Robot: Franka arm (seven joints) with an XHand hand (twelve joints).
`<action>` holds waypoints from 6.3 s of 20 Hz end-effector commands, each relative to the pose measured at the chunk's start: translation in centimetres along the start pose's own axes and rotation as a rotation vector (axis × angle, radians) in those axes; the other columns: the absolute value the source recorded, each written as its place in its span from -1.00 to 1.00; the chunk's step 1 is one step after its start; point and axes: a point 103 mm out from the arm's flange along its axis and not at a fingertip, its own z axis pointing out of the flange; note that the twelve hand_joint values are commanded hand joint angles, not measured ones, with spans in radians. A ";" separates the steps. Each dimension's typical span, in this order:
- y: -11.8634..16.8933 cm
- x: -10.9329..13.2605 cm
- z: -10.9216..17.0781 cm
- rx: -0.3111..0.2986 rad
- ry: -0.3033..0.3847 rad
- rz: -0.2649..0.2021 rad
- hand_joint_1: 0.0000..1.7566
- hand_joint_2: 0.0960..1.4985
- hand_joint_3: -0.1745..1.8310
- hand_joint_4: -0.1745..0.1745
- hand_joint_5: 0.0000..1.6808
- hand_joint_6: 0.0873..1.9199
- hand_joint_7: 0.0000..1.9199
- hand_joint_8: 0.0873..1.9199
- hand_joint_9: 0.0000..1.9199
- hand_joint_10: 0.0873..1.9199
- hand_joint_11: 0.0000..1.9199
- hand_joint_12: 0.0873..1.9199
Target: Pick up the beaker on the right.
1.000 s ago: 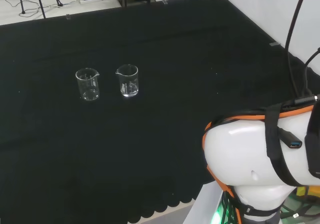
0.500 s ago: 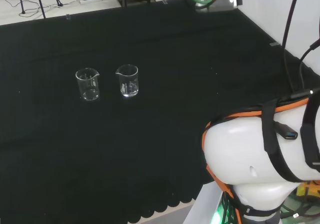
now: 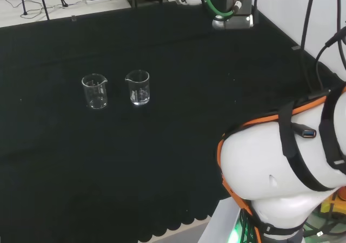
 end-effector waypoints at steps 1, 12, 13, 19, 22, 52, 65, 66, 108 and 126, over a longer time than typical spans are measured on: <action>2.5 -1.2 5.1 0.035 0.062 -0.032 -0.76 0.59 -0.52 -0.23 -0.50 -1.00 -0.84 -0.51 -0.75 -0.36 -1.00 0.26; 3.9 0.4 11.5 0.088 0.152 -0.108 -0.61 0.49 -0.57 -0.24 -0.52 -1.00 -0.84 -0.50 -0.74 -0.36 -1.00 0.27; 4.1 0.6 12.0 0.094 0.157 -0.112 -0.59 0.48 -0.57 -0.24 -0.53 -1.00 -0.84 -0.50 -0.73 -0.36 -1.00 0.28; 5.1 0.8 15.0 0.106 0.220 -0.142 -0.49 0.39 -0.58 -0.24 -0.52 -1.00 -0.82 -0.49 -0.69 -0.35 -1.00 0.33; 5.6 0.7 16.7 0.121 0.244 -0.152 -0.44 0.34 -0.58 -0.24 -0.52 -1.00 -0.79 -0.48 -0.65 -0.34 -1.00 0.38; 10.3 3.4 26.7 0.260 0.369 -0.271 -0.11 -0.21 -0.57 -0.11 -0.71 -1.00 -0.87 -0.48 -0.71 -0.35 -1.00 0.39; 12.2 5.7 28.1 0.239 0.437 -0.322 -0.03 -0.34 -0.44 -0.15 -0.66 -1.00 -0.88 -0.47 -0.78 -0.34 -1.00 0.31; 12.4 5.9 28.2 0.240 0.445 -0.327 -0.03 -0.34 -0.43 -0.15 -0.66 -1.00 -0.89 -0.48 -0.79 -0.34 -1.00 0.30; 15.1 7.9 32.4 0.183 0.665 -0.432 0.04 -0.41 -0.31 -0.20 -0.51 -1.00 -0.75 -0.45 -0.68 -0.40 -1.00 0.34; 15.8 8.7 32.9 0.190 0.730 -0.465 0.04 -0.42 -0.29 -0.18 -0.45 -1.00 -0.70 -0.44 -0.63 -0.40 -1.00 0.35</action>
